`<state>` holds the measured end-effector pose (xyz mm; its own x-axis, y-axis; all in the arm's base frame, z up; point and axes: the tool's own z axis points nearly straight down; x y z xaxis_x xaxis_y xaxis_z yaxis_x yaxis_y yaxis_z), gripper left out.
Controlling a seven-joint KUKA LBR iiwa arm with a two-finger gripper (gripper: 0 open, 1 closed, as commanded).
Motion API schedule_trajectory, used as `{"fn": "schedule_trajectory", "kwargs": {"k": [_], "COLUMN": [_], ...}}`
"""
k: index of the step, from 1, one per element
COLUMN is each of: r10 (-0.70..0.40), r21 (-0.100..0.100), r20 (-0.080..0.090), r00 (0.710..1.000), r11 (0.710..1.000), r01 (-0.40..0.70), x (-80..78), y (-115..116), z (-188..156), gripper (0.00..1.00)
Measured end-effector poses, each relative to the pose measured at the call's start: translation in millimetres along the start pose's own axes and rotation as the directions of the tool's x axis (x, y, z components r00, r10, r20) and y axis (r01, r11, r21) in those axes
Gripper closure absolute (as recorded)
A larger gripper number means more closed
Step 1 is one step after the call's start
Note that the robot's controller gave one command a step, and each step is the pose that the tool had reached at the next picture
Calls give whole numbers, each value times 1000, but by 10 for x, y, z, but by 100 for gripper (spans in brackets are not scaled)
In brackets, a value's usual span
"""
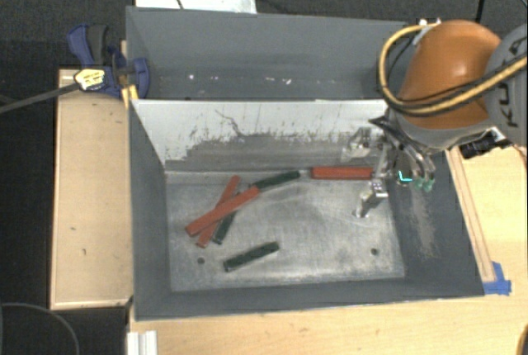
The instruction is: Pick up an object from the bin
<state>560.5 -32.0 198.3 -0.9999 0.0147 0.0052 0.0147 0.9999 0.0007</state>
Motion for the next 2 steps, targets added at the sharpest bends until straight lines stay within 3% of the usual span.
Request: {"fn": "schedule_trajectory", "kwargs": {"k": [1, 2], "r10": [-1, 52], "r21": [1, 0], "r20": [8, 15], "r00": [1000, 999], "r11": [1000, 999], "r01": [1, -52], "x": [-15, -19], "y": [0, 302], "z": [-47, 355], "gripper": [0, 0]}}
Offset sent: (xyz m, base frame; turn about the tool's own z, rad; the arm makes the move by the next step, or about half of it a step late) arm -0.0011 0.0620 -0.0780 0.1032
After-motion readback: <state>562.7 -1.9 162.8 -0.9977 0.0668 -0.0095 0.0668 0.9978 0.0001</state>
